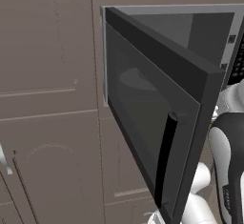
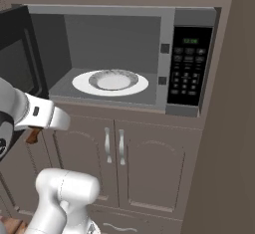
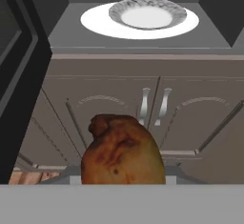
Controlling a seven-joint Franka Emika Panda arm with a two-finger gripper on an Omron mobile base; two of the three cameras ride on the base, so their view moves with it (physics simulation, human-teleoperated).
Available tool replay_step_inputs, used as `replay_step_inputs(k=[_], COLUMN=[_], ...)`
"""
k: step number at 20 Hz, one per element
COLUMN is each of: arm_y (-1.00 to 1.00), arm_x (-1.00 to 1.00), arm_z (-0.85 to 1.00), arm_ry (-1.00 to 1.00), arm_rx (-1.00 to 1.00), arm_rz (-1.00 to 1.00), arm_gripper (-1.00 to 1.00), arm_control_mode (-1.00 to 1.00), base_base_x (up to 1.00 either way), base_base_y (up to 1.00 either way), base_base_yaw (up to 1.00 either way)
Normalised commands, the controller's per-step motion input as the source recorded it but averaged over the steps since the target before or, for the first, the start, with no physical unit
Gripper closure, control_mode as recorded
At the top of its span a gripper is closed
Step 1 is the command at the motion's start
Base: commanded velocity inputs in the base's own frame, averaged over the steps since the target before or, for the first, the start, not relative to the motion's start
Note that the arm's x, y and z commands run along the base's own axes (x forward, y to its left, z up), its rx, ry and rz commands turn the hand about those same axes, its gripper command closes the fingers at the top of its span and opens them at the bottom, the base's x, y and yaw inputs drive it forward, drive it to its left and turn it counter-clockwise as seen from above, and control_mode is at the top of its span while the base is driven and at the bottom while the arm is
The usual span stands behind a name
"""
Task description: Pick the chicken drumstick from the microwave and place it on plate located on the counter.
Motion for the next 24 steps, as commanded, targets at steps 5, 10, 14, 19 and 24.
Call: replay_step_inputs(k=[5, 10, 14, 19, 24], arm_y=[0.0, 0.0, 0.0, 0.0, 0.0], arm_x=[-0.01, -0.02, 0.0, 0.0, 0.0], arm_z=[0.0, 0.0, 0.0, 0.0, 0.0], arm_ry=[0.0, 0.0, 0.0, 0.0, 0.0], arm_rx=[0.0, 0.0, 0.0, 0.0, 0.0], arm_rz=[0.0, 0.0, 0.0, 0.0, 0.0], arm_gripper=[1.0, 1.0, 1.0, 1.0, 1.0], arm_control_mode=[-1.0, 1.0, 1.0, 1.0, 1.0], base_base_x=[0.0, -0.16, -0.92, -1.0, -0.98], base_base_y=[0.0, -0.03, -0.42, -0.77, -0.7], base_base_yaw=[0.0, 0.0, 0.0, 0.12, 0.39])
